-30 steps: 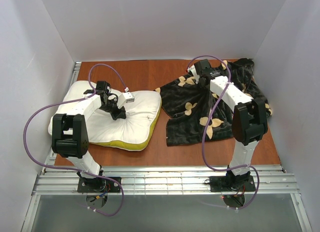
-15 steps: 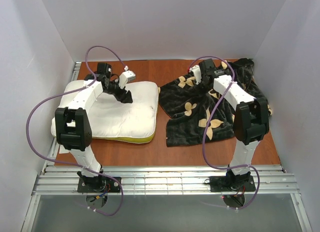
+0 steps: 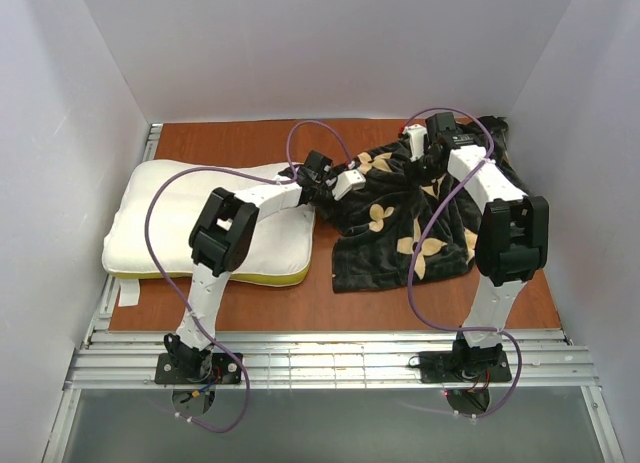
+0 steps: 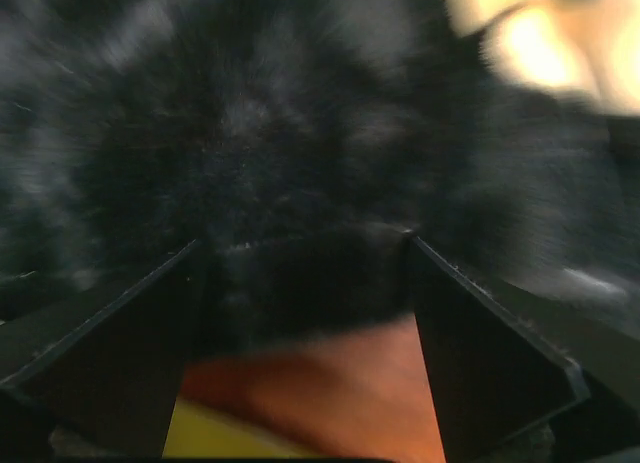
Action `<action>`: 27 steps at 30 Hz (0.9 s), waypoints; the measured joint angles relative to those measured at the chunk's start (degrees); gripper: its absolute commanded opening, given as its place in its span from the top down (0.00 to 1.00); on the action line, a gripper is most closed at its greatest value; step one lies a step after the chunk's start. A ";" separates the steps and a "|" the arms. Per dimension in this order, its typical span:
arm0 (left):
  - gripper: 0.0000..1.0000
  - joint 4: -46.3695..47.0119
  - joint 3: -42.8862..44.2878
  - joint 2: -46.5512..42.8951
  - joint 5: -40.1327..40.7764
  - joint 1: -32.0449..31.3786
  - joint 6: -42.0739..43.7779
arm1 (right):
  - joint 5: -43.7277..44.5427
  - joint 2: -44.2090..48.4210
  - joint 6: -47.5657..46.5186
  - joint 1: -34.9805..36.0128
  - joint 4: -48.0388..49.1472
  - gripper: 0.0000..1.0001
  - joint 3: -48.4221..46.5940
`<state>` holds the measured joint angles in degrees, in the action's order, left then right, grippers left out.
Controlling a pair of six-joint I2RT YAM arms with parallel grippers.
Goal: Put the pillow into the pillowcase
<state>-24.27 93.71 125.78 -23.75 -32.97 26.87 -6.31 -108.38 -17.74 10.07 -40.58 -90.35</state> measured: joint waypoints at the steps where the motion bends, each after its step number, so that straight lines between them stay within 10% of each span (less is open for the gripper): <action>1: 0.29 1.22 0.17 1.75 1.31 -0.39 0.85 | -0.59 0.00 0.26 -0.22 -0.07 0.99 -0.24; 5: 0.87 3.08 1.81 3.08 5.53 -1.25 0.26 | -3.78 -0.04 1.27 -1.07 -0.52 0.99 -1.92; 7: 1.00 3.39 1.75 3.10 7.65 -1.31 2.01 | -5.33 -0.04 1.84 -2.03 -1.11 0.99 -3.02; 27: 1.00 -1.62 -15.32 -9.88 10.84 9.90 19.32 | -9.53 -3.91 2.40 -5.57 -3.43 0.99 -4.46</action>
<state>-25.89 78.39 115.90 -12.91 -23.07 46.19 -15.84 -112.29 -15.33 4.49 -44.01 -94.80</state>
